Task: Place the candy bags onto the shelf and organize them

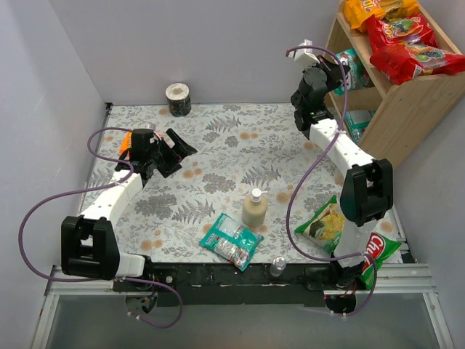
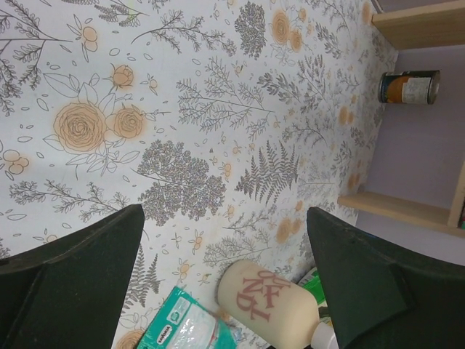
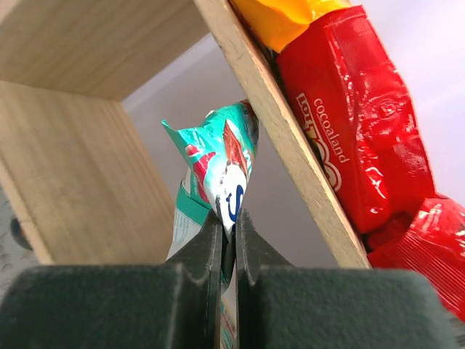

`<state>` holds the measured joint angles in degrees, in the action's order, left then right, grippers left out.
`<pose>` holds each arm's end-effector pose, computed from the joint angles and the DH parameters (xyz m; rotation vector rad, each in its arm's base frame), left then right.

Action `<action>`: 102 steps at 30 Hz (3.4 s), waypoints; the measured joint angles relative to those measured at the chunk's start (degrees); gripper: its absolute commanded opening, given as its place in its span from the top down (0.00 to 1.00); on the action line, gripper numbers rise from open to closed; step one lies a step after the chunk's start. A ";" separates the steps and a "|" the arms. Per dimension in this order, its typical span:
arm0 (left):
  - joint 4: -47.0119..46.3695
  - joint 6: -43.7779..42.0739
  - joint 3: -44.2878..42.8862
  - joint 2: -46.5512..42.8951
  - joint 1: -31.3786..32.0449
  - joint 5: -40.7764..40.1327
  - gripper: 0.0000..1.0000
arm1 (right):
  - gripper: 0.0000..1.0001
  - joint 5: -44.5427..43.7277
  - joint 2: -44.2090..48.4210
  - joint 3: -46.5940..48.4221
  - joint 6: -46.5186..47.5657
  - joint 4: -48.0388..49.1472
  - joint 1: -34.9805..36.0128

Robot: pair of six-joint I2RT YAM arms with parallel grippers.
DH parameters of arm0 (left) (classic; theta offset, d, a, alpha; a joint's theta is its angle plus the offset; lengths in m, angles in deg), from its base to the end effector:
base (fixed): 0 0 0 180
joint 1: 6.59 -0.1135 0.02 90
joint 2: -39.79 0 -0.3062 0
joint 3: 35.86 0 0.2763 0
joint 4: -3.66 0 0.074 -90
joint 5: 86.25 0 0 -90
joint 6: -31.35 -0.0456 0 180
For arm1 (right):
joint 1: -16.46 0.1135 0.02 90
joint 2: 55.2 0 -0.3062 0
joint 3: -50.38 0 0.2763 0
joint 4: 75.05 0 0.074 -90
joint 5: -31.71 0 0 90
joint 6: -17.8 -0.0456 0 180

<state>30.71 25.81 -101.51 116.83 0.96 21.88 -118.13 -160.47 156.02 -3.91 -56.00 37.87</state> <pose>0.3095 -0.0553 0.2844 -1.3987 2.0698 -1.1414 0.4504 0.1343 0.4429 -0.1537 1.5300 -1.3005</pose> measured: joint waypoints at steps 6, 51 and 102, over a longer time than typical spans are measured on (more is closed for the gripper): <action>-1.97 2.69 0.11 0.79 0.00 1.84 0.09 | 0.99 -0.76 -4.81 0.00 2.54 4.28 -1.66; 1.81 -0.07 -4.09 6.05 0.83 4.24 0.08 | 0.95 -10.56 -23.19 13.62 -10.29 -9.42 -6.03; 1.70 -0.90 -3.98 6.05 1.29 5.27 0.02 | 0.21 -4.35 -20.44 23.02 -36.48 -39.06 -2.71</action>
<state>32.41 24.92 -105.48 122.88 2.25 27.15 -122.48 -180.91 179.03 -40.39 -95.06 35.16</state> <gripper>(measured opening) 0.981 0.776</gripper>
